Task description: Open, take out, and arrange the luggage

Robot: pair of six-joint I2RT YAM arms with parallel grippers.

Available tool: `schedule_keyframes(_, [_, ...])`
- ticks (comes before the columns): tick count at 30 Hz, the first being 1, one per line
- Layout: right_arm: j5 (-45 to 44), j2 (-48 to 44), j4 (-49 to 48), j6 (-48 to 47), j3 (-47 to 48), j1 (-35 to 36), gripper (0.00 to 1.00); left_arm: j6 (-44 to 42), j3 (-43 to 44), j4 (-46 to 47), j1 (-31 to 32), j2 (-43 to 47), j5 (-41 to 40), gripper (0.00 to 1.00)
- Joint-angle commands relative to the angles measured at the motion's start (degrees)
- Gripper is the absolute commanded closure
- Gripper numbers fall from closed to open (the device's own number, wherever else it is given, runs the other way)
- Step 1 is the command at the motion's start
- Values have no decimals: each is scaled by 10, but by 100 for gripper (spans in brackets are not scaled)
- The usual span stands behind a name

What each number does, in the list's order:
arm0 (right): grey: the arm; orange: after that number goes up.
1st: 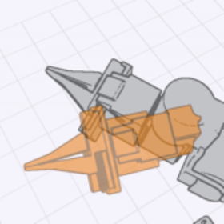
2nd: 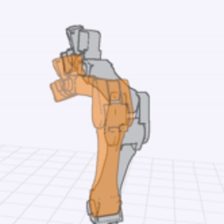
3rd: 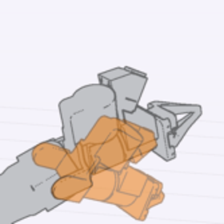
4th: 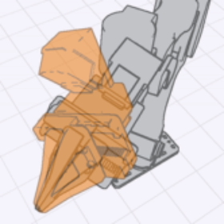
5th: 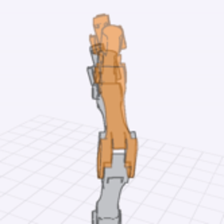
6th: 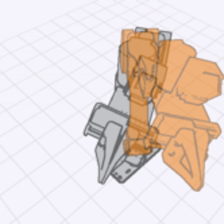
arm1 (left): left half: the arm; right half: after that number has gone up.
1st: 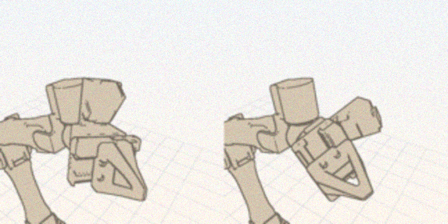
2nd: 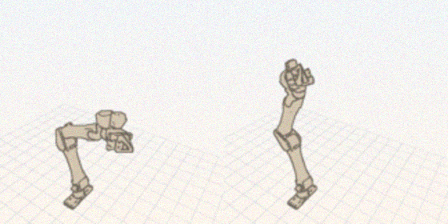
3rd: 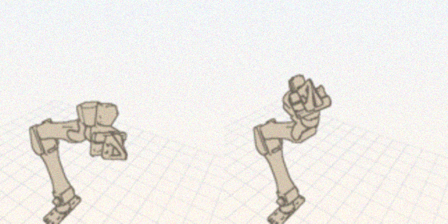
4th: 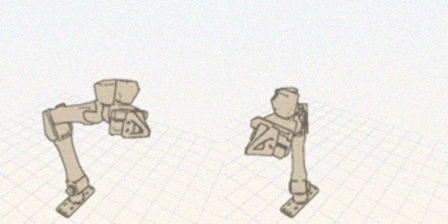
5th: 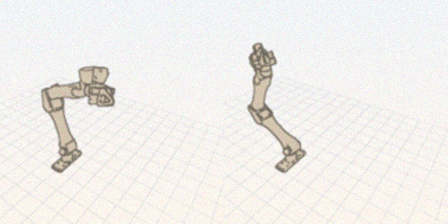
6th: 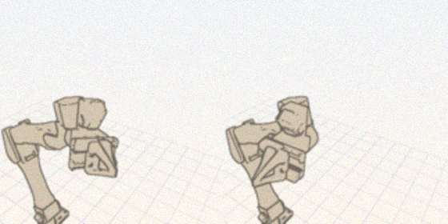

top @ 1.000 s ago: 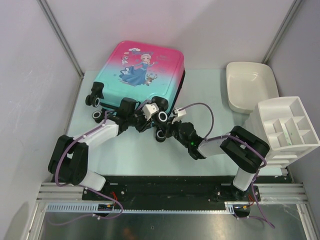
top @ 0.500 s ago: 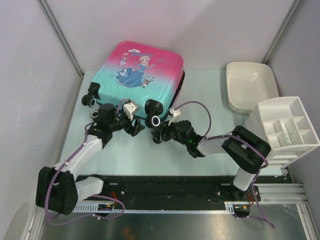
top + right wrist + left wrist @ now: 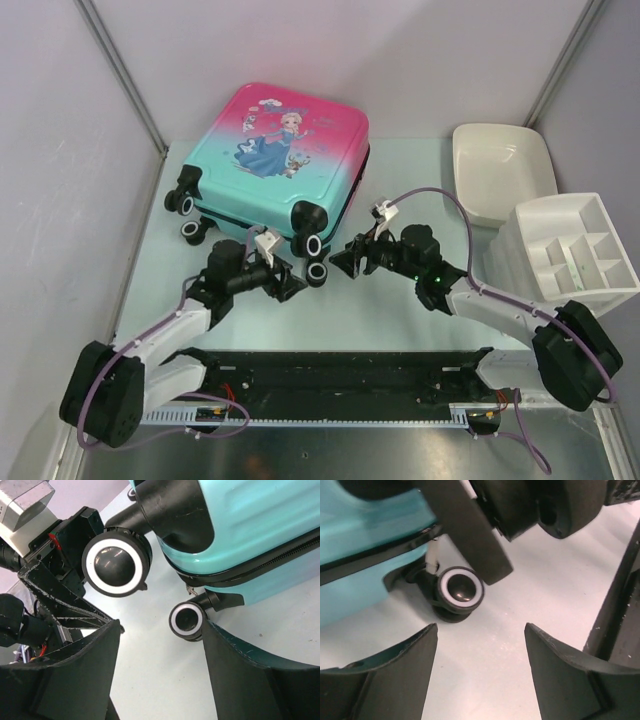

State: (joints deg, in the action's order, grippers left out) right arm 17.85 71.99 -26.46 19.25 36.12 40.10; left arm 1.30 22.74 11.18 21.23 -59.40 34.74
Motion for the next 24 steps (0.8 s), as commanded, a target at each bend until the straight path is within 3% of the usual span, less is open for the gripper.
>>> schedule_keyframes(1, [8,-15,29,-43,5,-5,28,113,-16,155,39,-26,-51,26])
schedule_keyframes(5, [-6,-9,34,-54,13,-11,29,114,-16,231,74,-85,-128,34])
schedule_keyframes(9, [12,-4,17,-80,25,-9,30,97,-7,271,76,-138,-137,36])
schedule_keyframes(13, [5,2,22,-179,60,16,27,56,-26,246,70,-72,-102,27])
schedule_keyframes(17, [93,11,18,-339,91,6,13,0,-67,162,70,90,-64,10])
schedule_keyframes(18, [112,10,36,-435,98,1,9,-7,-74,147,70,116,-65,1])
schedule_keyframes(20, [167,10,67,-538,125,-3,6,-8,-96,128,69,153,-67,0])
schedule_keyframes(21, [189,11,122,-654,138,-11,5,3,-103,127,69,181,-68,0])
schedule_keyframes(24, [261,36,266,-842,212,-30,3,61,-94,126,69,187,-112,0])
